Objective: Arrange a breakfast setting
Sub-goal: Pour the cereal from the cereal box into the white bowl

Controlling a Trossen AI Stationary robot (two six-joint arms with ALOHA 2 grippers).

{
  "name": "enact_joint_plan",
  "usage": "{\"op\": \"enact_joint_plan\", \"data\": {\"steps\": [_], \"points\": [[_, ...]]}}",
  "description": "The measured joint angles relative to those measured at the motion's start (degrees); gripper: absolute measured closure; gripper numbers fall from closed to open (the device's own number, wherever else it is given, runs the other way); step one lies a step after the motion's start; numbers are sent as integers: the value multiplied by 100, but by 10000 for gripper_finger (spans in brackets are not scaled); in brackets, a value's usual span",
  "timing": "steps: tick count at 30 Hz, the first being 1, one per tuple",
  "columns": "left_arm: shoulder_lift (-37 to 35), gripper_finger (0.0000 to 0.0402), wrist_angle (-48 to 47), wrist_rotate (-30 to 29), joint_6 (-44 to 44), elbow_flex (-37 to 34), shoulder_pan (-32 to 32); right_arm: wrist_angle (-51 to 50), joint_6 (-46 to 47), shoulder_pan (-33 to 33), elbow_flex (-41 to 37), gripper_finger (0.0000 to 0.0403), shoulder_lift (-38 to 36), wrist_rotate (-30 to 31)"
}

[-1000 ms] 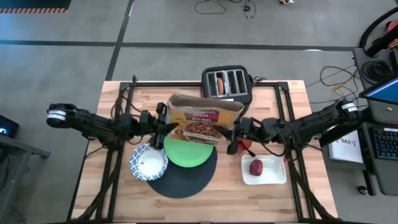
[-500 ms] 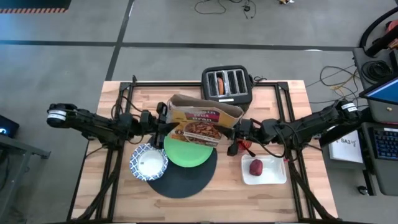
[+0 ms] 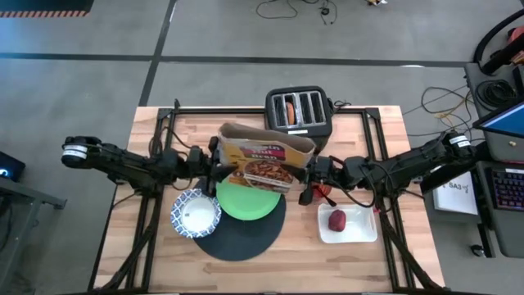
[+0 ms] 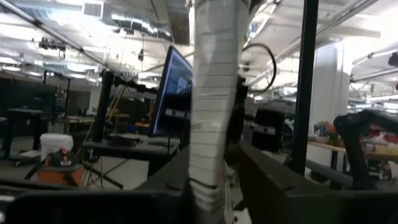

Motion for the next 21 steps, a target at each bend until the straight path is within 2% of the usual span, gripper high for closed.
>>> {"op": "enact_joint_plan", "data": {"steps": [5, 10, 14, 21], "points": [[0, 252, -345, 4, 11, 0, 0, 2, -2, -5, 8, 395, -5, 21], [0, 208, -836, 13, 64, -4, 0, 1, 0, -7, 8, 395, -7, 116], [0, 193, -1243, 12, 149, -4, 3, 2, -2, -9, 10, 395, -7, 115], [0, 190, -1420, 10, 155, -5, 4, 1, -10, -36, 10, 395, -7, 93]]}}
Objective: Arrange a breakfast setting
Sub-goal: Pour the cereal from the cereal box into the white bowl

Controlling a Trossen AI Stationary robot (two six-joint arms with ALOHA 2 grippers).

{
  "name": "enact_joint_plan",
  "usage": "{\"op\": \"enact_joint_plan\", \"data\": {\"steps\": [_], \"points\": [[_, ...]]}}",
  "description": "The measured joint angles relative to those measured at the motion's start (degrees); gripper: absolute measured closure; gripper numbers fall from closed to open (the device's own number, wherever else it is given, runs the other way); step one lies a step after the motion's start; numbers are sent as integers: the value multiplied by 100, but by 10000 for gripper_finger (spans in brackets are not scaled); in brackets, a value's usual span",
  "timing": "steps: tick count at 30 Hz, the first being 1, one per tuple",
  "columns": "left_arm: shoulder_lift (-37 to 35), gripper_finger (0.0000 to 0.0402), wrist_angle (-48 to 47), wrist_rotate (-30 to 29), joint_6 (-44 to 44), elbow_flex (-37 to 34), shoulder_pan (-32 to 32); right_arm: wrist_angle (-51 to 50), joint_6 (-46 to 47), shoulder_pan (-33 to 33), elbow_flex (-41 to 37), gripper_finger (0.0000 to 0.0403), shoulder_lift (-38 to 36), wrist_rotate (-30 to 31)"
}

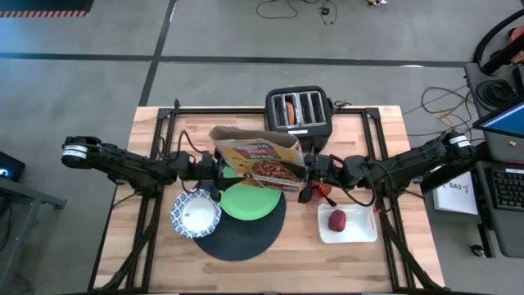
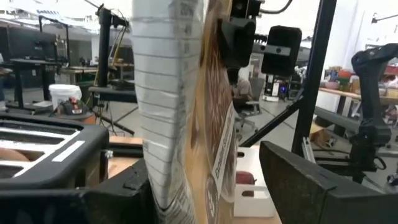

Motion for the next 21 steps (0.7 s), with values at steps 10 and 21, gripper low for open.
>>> {"op": "enact_joint_plan", "data": {"steps": [10, 21], "points": [[0, 189, -724, -10, -92, 1, 2, 63, -59, -4, 0, 395, 11, -7], [0, 180, -930, -706, 301, -1, 28, 567, -382, -1, 2, 395, 44, -498]]}}
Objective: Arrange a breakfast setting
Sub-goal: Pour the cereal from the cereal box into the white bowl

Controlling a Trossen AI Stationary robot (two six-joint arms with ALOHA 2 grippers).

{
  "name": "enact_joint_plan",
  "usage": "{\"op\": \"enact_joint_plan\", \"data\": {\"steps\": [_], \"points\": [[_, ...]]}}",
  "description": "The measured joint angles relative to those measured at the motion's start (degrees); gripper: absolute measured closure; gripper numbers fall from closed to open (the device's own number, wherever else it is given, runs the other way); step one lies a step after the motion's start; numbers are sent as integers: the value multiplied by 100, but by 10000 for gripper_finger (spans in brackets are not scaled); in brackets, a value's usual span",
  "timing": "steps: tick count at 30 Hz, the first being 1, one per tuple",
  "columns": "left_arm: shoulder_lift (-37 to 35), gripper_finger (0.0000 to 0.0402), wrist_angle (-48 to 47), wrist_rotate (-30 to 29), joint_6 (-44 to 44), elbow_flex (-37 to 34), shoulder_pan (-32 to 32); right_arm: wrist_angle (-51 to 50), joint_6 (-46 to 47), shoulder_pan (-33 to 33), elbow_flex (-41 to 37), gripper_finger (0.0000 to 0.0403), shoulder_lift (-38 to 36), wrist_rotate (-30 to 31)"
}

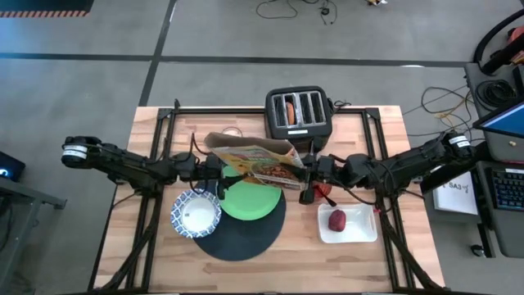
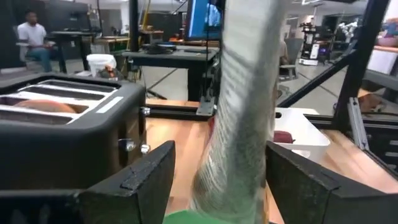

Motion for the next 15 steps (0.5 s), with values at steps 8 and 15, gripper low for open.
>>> {"op": "enact_joint_plan", "data": {"steps": [8, 15], "points": [[21, 180, 330, 287, 3, 0, 0, 407, -309, -2, 2, 395, 162, -30], [204, 219, 383, 476, 213, 257, -1, 770, -399, -4, 7, 395, 422, -16]]}}
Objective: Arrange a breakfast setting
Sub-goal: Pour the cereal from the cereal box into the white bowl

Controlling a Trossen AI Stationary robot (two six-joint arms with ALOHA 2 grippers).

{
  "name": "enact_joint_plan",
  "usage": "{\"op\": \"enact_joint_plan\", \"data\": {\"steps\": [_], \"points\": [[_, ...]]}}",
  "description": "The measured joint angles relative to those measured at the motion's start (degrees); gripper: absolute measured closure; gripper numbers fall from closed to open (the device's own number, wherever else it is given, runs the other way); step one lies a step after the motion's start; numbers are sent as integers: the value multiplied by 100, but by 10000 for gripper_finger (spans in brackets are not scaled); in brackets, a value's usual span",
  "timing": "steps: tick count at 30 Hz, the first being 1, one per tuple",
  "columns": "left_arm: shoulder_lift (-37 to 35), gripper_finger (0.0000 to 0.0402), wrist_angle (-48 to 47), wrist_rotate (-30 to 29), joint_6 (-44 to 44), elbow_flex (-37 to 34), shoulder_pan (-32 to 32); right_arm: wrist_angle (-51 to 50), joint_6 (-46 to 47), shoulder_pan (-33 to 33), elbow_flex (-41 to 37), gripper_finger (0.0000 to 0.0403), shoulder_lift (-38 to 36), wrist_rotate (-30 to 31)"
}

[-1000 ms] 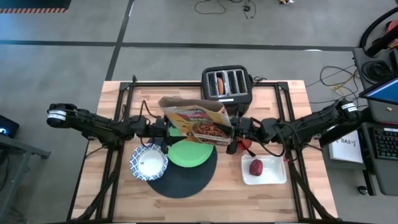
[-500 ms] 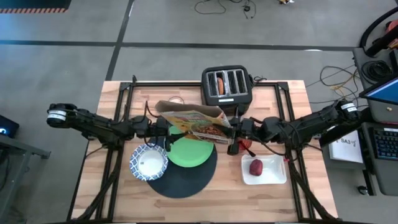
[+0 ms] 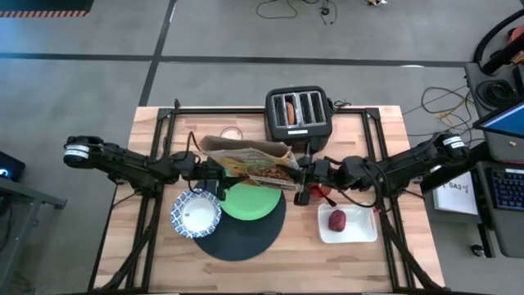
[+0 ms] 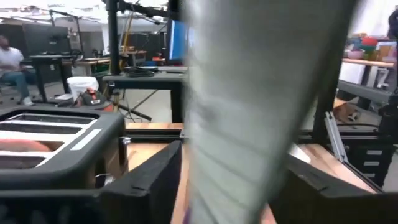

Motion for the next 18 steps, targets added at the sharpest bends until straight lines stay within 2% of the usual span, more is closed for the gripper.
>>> {"op": "enact_joint_plan", "data": {"steps": [4, 9, 14, 18], "points": [[212, 277, 16, 105, 43, 141, 1, 98, -73, 9, 4, 395, 0, 1], [349, 377, 97, 163, 29, 197, -7, 100, -109, 4, 1, 394, -18, 78], [231, 387, 11, 102, -112, 193, -32, -11, 16, 2, 0, 385, -26, 221], [52, 392, -211, 80, -217, 191, -34, -308, 172, 2, 2, 347, -31, 452]]}}
